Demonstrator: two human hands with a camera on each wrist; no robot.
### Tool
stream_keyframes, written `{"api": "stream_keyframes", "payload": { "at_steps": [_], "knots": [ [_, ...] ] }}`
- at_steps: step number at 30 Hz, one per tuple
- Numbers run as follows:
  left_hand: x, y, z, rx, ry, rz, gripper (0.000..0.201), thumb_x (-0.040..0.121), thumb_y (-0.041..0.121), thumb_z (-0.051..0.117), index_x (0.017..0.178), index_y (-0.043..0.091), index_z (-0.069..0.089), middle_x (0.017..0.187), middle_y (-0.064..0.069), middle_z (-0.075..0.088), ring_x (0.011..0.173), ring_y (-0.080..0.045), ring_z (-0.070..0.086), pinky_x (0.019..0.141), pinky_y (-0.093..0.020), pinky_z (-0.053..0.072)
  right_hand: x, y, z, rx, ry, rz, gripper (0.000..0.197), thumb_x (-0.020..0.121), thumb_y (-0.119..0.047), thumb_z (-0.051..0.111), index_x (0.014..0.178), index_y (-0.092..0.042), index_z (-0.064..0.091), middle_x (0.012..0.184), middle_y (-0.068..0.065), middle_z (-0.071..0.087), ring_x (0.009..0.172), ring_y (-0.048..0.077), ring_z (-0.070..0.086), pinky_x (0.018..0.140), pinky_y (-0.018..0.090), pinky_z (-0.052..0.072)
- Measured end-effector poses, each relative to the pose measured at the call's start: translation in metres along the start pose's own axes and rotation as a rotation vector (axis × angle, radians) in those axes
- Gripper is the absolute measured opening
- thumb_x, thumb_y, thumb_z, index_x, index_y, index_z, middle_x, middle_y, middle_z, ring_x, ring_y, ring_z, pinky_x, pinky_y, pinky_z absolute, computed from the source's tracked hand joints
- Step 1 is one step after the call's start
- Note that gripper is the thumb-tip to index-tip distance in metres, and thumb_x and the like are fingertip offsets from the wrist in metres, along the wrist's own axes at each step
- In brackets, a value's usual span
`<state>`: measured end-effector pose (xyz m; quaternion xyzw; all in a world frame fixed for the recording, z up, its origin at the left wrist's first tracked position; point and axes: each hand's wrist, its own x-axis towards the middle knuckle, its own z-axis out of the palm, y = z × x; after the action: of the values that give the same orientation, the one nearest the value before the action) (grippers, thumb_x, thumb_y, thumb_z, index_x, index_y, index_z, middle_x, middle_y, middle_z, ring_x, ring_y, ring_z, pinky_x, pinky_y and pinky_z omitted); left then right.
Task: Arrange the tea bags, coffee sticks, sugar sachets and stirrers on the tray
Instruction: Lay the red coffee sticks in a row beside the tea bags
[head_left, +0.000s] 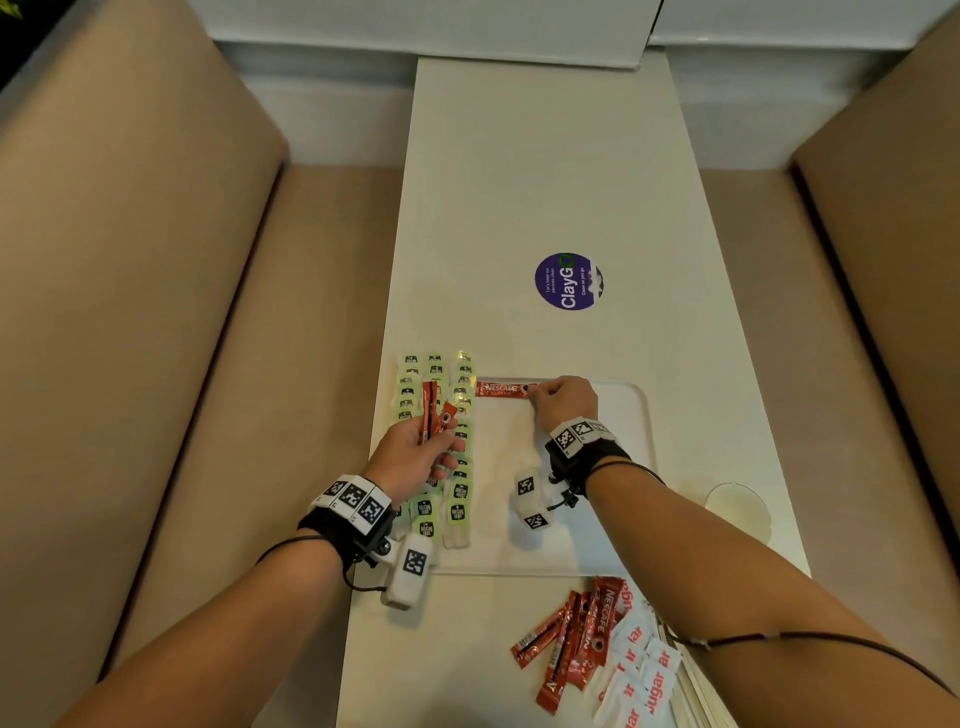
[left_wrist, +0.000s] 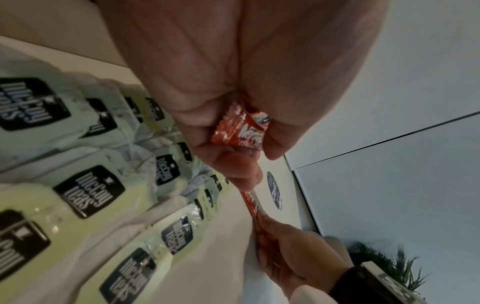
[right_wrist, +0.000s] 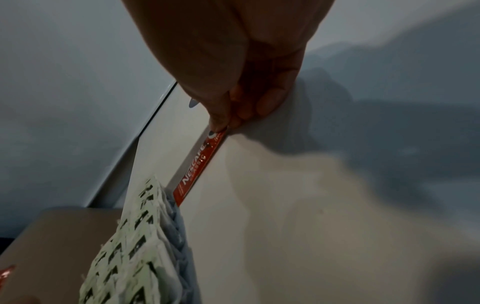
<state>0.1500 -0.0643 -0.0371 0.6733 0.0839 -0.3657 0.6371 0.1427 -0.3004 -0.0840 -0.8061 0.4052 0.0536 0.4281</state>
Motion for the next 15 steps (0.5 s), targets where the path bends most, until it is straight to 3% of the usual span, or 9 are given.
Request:
{"api": "stream_keyframes", "payload": {
  "at_steps": [7,12,15],
  "knots": [
    [-0.001,-0.001,0.001,0.015,-0.005,-0.002,0.012,0.102,0.006,0.053,0.109,0.007,0.062,0.092,-0.014,0.069,0.067,-0.021,0.058,0.051,-0.023,0.047,-0.002,0.001,0.001,0.018,0.031,0.002,0.023,0.091,-0.036,0.071,0.088,-0.013,0.068,0.082,0.001,0.068,0.076,0.019,0.063,0.07,0.029,0.05],
    [-0.002,-0.005,0.0,0.012,-0.035,-0.019,0.012,0.102,0.007,0.053,0.108,0.01,0.063,0.095,-0.012,0.072,0.068,-0.02,0.062,0.054,-0.024,0.051,-0.01,-0.001,-0.001,0.069,0.064,-0.001,0.027,0.089,-0.038,0.071,0.086,-0.013,0.06,0.08,0.0,0.063,0.07,0.013,0.057,0.057,0.025,0.04],
    [-0.003,-0.006,0.0,0.02,-0.065,-0.026,0.013,0.103,0.009,0.051,0.107,0.011,0.063,0.099,-0.011,0.074,0.068,-0.019,0.066,0.054,-0.024,0.052,-0.018,-0.004,-0.001,0.107,0.067,-0.001,0.027,0.09,-0.037,0.071,0.089,-0.014,0.058,0.081,-0.002,0.061,0.068,0.009,0.054,0.056,0.021,0.036]
  ]
}}
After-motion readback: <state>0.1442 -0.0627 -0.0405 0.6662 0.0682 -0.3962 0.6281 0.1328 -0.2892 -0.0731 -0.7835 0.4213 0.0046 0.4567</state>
